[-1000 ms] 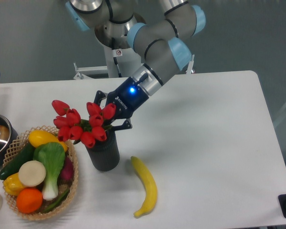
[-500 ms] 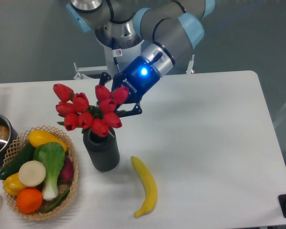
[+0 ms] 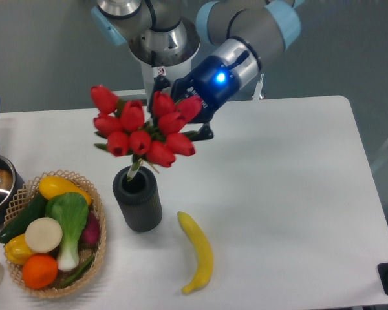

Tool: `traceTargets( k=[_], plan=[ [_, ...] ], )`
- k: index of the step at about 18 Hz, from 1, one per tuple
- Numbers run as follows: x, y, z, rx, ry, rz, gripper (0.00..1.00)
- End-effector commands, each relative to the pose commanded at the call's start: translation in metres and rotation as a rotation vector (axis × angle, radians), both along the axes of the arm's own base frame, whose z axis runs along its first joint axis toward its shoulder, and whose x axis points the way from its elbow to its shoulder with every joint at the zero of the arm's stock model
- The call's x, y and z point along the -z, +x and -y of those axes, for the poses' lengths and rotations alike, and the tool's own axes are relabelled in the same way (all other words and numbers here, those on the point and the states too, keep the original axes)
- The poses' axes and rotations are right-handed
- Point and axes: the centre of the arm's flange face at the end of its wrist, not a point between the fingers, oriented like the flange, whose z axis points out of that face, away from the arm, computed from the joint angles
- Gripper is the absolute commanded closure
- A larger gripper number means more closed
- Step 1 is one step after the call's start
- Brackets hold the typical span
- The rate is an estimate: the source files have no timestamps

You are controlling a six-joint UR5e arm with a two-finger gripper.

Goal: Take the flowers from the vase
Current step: 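Lift the gripped tulips straight up out of the vase, then carry the tulip bunch away from the vase, over the empty table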

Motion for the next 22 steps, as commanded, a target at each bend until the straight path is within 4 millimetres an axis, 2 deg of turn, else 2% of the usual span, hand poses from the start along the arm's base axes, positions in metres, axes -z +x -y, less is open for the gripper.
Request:
traceTargets(
  k=[4, 5, 7, 11, 14, 17, 20, 22],
  plan=[
    [-0.013, -0.028, 0.019, -0.051, 0.018, -0.038, 1.00],
    [-0.012, -0.043, 0.027, -0.074, 0.023, -0.059, 1.00],
    [0.007, -0.075, 0.036, -0.104, 0.035, -0.111, 1.00],
    [0.018, -0.106, 0.065, -0.169, 0.035, -0.170, 1.00],
    [0.040, -0.129, 0.076, -0.199, 0.019, -0.251, 1.00],
    [0.067, -0.139, 0.078, -0.213, -0.055, -0.370, 1.00],
    [0.089, -0.144, 0.080, -0.241, -0.300, -0.525, 0.97],
    [0.093, -0.140, 0.074, -0.241, -0.409, -0.571, 0.97]
  ],
)
